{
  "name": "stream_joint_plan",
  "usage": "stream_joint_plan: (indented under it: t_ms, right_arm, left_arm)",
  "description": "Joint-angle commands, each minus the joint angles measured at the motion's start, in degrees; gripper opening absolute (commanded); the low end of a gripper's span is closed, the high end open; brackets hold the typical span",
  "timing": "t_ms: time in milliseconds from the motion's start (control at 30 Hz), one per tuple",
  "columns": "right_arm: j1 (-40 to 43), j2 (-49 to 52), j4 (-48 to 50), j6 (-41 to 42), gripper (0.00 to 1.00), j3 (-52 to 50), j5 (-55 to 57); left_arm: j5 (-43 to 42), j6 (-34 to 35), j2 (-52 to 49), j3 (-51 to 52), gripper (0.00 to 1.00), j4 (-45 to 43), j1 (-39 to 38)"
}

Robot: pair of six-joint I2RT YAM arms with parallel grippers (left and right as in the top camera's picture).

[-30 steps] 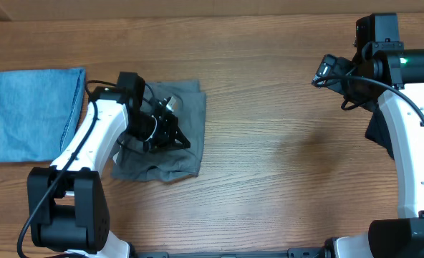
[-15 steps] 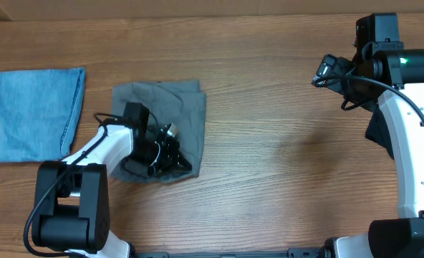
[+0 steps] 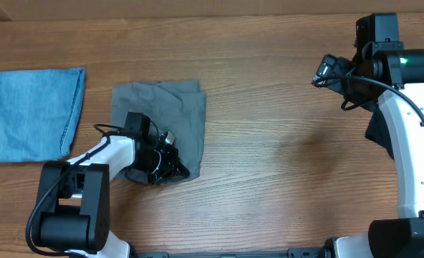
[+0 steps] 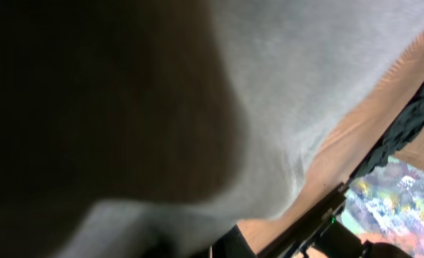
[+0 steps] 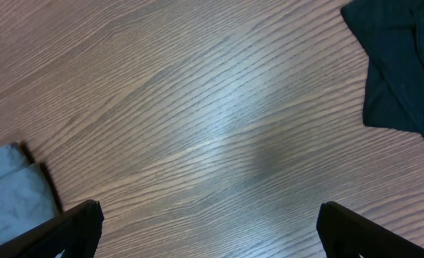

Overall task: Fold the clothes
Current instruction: 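Press the left gripper down on the shorts' center to flatten, then lift the left gripper up toward the shorts' top edge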

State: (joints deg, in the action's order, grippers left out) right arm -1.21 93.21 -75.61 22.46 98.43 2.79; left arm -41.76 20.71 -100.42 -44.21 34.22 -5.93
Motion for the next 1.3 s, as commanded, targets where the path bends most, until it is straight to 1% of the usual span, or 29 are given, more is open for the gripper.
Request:
stream_joint_plan:
  t_ms: [0,167,333,400,500,667,767,833,967,1133,1267]
  right_arm:
    - [0.1,0.1,0.3,0.3,1.00,-0.1,-0.1]
    - [0.1,0.1,0.3,0.3,1.00,-0.1,-0.1]
    - [0.1,0.1,0.3,0.3,1.00,-0.1,-0.1]
    - [0.1,0.1,0.3,0.3,1.00,-0.1,-0.1]
    - [0.1,0.1,0.3,0.3,1.00,-0.1,-0.1]
    - [0.1,0.1,0.3,0.3,1.00,-0.1,-0.1]
    - [0.1,0.1,0.3,0.3,1.00,-0.1,-0.1]
    - [0.1,0.1,0.3,0.3,1.00,-0.1,-0.1]
    - [0.1,0.1,0.3,0.3,1.00,-0.1,-0.1]
    - [0.1,0.1,0.3,0.3,1.00,-0.1,-0.1]
    - [0.1,0.1,0.3,0.3,1.00,-0.1,-0.1]
  left_arm:
    - [4.2,3.0,-0.6,2.6,0.04,-2.2,0.0]
    - [5.0,5.1,-0.6,4.8,0.04,-4.7,0.0]
    - [6.0,5.7,-0.6,5.9,0.04,-4.9,0.0]
    - [5.9,6.6,-0.6,5.8,0.04,-4.1,0.0]
    - [2.2,7.7,0.0,4.9,0.04,-2.8,0.0]
    - [2.2,7.6,5.3,-2.3,0.04,3.4,-0.1]
    - [5.7,7.6,10.6,-9.9,0.04,8.1,-0.1]
    - [8.6,7.5,12.9,-14.1,0.04,9.6,-0.1]
    - [12.9,3.1,14.7,-22.3,0.04,11.2,-0.1]
    - [21.1,2.4,13.6,-22.8,0.04,5.9,-0.3]
    - [21.1,1.9,10.4,-22.3,0.04,1.4,-0.9]
